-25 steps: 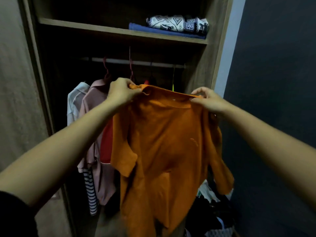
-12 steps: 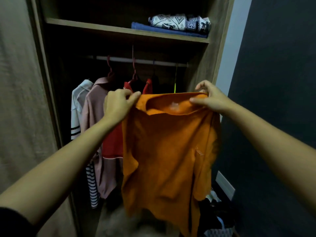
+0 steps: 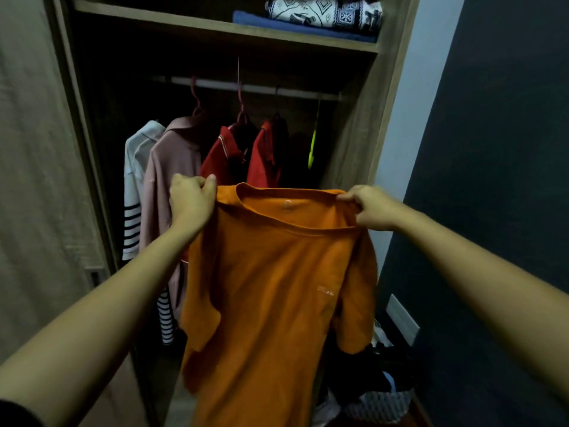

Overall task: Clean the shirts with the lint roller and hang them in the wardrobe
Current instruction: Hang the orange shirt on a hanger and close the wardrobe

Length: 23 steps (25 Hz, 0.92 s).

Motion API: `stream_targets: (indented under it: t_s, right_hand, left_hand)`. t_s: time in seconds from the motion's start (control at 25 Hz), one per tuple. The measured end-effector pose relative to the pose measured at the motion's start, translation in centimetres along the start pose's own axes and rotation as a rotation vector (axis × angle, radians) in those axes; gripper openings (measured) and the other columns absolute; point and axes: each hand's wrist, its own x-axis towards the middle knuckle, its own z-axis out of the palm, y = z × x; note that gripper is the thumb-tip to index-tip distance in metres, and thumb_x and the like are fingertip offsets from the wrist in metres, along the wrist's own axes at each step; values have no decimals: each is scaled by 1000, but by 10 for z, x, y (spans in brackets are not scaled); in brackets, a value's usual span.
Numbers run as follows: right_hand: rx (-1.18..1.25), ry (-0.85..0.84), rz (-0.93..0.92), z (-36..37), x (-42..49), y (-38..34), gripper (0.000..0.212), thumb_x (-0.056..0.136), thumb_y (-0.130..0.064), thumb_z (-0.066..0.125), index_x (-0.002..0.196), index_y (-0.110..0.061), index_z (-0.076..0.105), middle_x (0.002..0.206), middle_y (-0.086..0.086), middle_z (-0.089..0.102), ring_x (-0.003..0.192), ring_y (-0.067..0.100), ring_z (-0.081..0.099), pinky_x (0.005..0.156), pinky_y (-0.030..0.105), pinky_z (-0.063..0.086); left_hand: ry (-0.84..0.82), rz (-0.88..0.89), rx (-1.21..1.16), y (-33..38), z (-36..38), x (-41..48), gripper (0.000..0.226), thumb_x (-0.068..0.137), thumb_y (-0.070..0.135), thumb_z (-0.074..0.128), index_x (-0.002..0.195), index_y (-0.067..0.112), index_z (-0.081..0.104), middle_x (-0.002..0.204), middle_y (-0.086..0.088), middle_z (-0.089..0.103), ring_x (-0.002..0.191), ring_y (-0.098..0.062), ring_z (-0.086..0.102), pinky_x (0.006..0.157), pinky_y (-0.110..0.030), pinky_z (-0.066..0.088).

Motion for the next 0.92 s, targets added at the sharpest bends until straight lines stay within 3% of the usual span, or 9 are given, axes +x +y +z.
stream_targets:
  t_s: [0.12, 0.2, 0.28, 0.44, 0.56, 0.64, 0.72, 0.92]
  right_hand:
    - [108, -71, -15, -5, 13, -7, 65, 83, -2, 55, 143, -14, 31, 131, 11, 39, 119, 26, 43, 85, 25, 39]
    - [127, -3, -20, -10, 24, -10, 62, 83, -1, 53, 141, -14, 35, 131, 11, 40, 120, 27, 43, 89, 28, 43]
    - [-8, 72, -16, -13, 37, -13, 63, 82, -3, 51, 141, -18, 35, 133, 8, 40, 120, 27, 44, 92, 39, 47]
    - [-214, 76, -37, -13, 61, -18, 57, 84, -10, 53, 138, -21, 38, 130, 5, 44, 116, 25, 49, 90, 42, 48]
    - [-470, 72, -64, -11, 77, -5, 53, 86, -19, 53, 137, -17, 39, 131, 8, 46, 121, 28, 46, 104, 43, 35]
    - [-686, 71, -59, -7, 87, 11, 54, 89, -28, 49, 140, -16, 35, 139, 10, 44, 130, 28, 40, 115, 44, 19]
    - [-831, 51, -34, -4, 96, 25, 58, 91, -34, 46, 144, -17, 28, 147, 11, 37, 138, 27, 31, 117, 43, 8]
    - [-905, 10, 52, -6, 103, 51, 64, 90, -37, 42, 146, -15, 20, 152, 15, 28, 143, 27, 21, 118, 40, 4]
  left_hand:
    - [-119, 94, 1, 25, 10, 8, 32, 89, 32, 54, 78, 5, 66, 88, -26, 61, 91, -39, 57, 77, -39, 42]
    - [-154, 213, -50, 48, 21, 16, 22, 88, 28, 59, 96, 8, 64, 97, -18, 63, 96, -32, 57, 81, -34, 40]
    - [-170, 294, -143, 76, 40, 26, 26, 88, 26, 60, 106, 7, 63, 102, -13, 66, 98, -27, 60, 84, -29, 40]
    - [-388, 24, -377, 110, 103, 76, 29, 86, 37, 58, 104, 16, 68, 103, -10, 71, 99, -25, 65, 91, -32, 50]
    - [-516, -234, -546, 125, 152, 112, 26, 84, 40, 58, 83, 15, 67, 92, -10, 68, 94, -26, 65, 86, -32, 52]
    - [-592, -259, -528, 138, 176, 124, 39, 87, 40, 55, 98, 4, 67, 92, -12, 64, 93, -27, 61, 80, -30, 48]
    - [-643, -251, -485, 149, 195, 131, 53, 89, 42, 52, 121, 0, 57, 112, -15, 62, 106, -31, 59, 91, -34, 49]
    - [-613, -270, -506, 169, 237, 145, 38, 89, 27, 53, 114, -1, 59, 114, -19, 65, 105, -33, 62, 90, -38, 51]
